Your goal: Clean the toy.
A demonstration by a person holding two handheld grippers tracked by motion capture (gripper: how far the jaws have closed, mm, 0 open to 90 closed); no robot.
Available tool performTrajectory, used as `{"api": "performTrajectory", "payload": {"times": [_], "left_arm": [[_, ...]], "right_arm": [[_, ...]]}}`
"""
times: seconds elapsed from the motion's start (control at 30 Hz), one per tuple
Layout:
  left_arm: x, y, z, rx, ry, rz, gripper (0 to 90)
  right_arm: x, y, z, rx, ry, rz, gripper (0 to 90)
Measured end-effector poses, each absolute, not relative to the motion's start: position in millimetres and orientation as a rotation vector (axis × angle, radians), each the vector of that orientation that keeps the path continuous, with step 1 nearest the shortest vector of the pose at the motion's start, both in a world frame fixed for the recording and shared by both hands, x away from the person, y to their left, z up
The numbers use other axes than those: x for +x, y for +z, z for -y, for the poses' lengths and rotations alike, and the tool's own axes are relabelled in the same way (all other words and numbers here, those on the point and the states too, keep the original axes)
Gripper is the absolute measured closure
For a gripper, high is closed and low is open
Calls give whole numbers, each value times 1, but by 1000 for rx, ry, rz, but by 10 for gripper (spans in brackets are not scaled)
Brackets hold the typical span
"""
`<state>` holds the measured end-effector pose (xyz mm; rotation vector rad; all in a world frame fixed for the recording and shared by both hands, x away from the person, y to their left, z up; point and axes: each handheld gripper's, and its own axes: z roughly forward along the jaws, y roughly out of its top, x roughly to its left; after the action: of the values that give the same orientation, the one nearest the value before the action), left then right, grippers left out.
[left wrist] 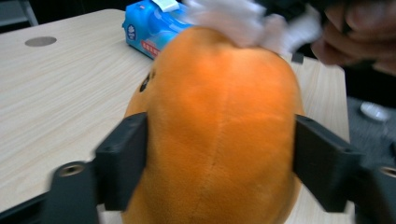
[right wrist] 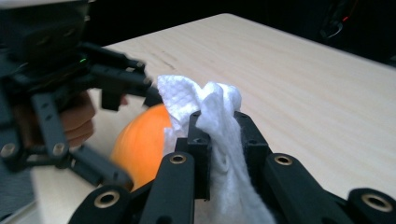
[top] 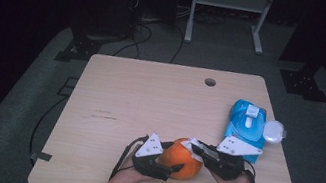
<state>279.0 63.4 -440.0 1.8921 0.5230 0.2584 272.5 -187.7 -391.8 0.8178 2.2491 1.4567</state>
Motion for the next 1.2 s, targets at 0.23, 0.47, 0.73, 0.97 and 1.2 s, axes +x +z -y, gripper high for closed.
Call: {"api": "performTrajectory", "payload": {"times": [0.23, 0.47, 0.73, 0.97, 1.2], "left_arm": [[273, -442, -55, 1951, 280, -484, 242], [271, -440, -55, 1958, 304, -451, 254], [265, -440, -52, 1984, 346, -438, 261], [273, -441, -57, 1909, 320, -549, 266], [257, -444, -41, 1994, 407, -384, 267]], "right_arm": [[256, -390, 167, 688, 1472, -2333, 781], [267, -391, 187, 835, 1479, -2250, 781], [256, -390, 170, 734, 1479, -2321, 779], [259, -393, 189, 829, 1493, -2280, 781], [250, -390, 155, 679, 1400, -2333, 781]]}}
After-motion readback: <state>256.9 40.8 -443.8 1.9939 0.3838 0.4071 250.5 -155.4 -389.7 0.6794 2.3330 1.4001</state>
